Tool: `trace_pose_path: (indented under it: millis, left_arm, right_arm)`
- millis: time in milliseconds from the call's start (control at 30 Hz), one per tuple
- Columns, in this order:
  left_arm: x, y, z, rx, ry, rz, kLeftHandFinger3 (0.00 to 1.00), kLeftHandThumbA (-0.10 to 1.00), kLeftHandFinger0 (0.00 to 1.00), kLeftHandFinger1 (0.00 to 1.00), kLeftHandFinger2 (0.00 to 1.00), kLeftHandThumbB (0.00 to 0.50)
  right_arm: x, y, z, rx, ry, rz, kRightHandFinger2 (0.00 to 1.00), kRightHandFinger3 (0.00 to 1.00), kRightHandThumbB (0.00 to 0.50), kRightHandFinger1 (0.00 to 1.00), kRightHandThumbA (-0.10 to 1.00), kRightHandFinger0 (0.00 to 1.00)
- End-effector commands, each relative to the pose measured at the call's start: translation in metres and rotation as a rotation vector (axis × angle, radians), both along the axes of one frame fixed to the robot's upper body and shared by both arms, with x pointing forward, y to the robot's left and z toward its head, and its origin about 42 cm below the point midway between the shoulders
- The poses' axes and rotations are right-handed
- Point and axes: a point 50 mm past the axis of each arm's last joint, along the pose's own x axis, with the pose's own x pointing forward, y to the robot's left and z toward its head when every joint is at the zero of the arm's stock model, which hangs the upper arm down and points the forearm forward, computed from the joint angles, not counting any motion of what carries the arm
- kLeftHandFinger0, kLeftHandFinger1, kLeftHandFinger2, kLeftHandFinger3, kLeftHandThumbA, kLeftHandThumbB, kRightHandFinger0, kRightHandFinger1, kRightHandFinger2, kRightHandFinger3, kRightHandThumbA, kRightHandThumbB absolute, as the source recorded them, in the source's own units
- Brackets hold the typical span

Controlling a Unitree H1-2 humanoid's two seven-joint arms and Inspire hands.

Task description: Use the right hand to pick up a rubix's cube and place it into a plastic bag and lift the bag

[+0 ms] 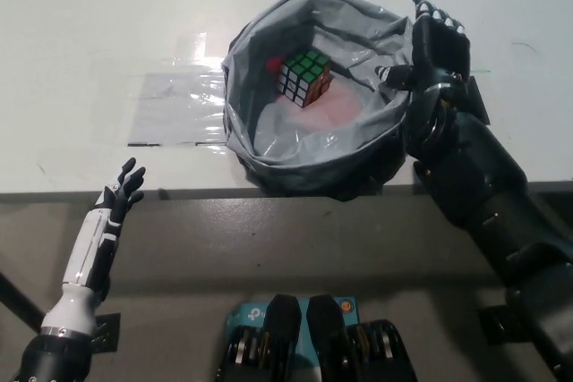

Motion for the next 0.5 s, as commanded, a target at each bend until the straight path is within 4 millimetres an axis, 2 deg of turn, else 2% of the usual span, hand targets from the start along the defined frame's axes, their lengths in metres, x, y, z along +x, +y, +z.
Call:
trace_pose_path:
  millis: [0,100,200,267,300,333,367,400,433,467]
  left_arm:
    - [0.002,0.002,0.012,0.014,-0.069,-0.023,1.00,1.00,1.00,1.00,1.00,0.211]
    - [0.002,0.001,0.012,0.017,-0.069,-0.023,1.00,1.00,1.00,1.00,1.00,0.210]
    - [0.001,0.001,0.013,0.020,-0.067,-0.026,1.00,1.00,1.00,1.00,1.00,0.217]
    - [0.001,0.001,0.012,0.020,-0.069,-0.027,1.00,1.00,1.00,1.00,1.00,0.217]
    - [0.002,0.001,0.012,0.021,-0.070,-0.027,1.00,1.00,1.00,1.00,1.00,0.207]
    - [0.002,0.001,0.012,0.021,-0.071,-0.028,1.00,1.00,1.00,1.00,1.00,0.207]
    - [0.002,0.001,0.012,0.021,-0.071,-0.027,1.00,1.00,1.00,1.00,1.00,0.207]
    - [0.002,0.002,0.012,0.022,-0.071,-0.027,1.00,1.00,1.00,1.00,1.00,0.206]
    - [0.002,0.002,0.013,0.022,-0.071,-0.028,1.00,1.00,1.00,1.00,1.00,0.206]
    - [0.002,0.002,0.013,0.026,-0.072,-0.029,1.00,1.00,1.00,1.00,1.00,0.200]
  right_arm:
    - [0.012,0.002,0.036,0.003,-0.049,-0.069,1.00,1.00,0.500,1.00,0.80,1.00]
    - [0.013,-0.003,0.029,0.099,0.024,-0.081,1.00,1.00,0.500,1.00,0.77,1.00]
    - [0.014,-0.011,0.017,0.357,0.100,-0.059,1.00,1.00,0.485,1.00,0.60,1.00]
    - [0.014,-0.015,0.012,0.428,0.128,-0.051,1.00,1.00,0.474,1.00,0.58,1.00]
    - [0.015,-0.020,0.009,0.467,0.153,-0.051,1.00,1.00,0.404,1.00,0.48,0.71]
    - [0.015,-0.022,0.009,0.478,0.161,-0.050,1.00,1.00,0.404,1.00,0.48,0.71]
    - [0.016,-0.026,0.008,0.502,0.183,-0.045,1.00,1.00,0.380,0.82,0.41,0.48]
    - [0.017,-0.027,0.009,0.515,0.198,-0.047,0.93,1.00,0.334,0.59,0.35,0.34]
    - [0.018,-0.029,0.010,0.530,0.212,-0.050,0.78,1.00,0.337,0.50,0.32,0.28]
    - [0.018,-0.031,0.010,0.555,0.209,-0.037,0.65,1.00,0.303,0.45,0.24,0.27]
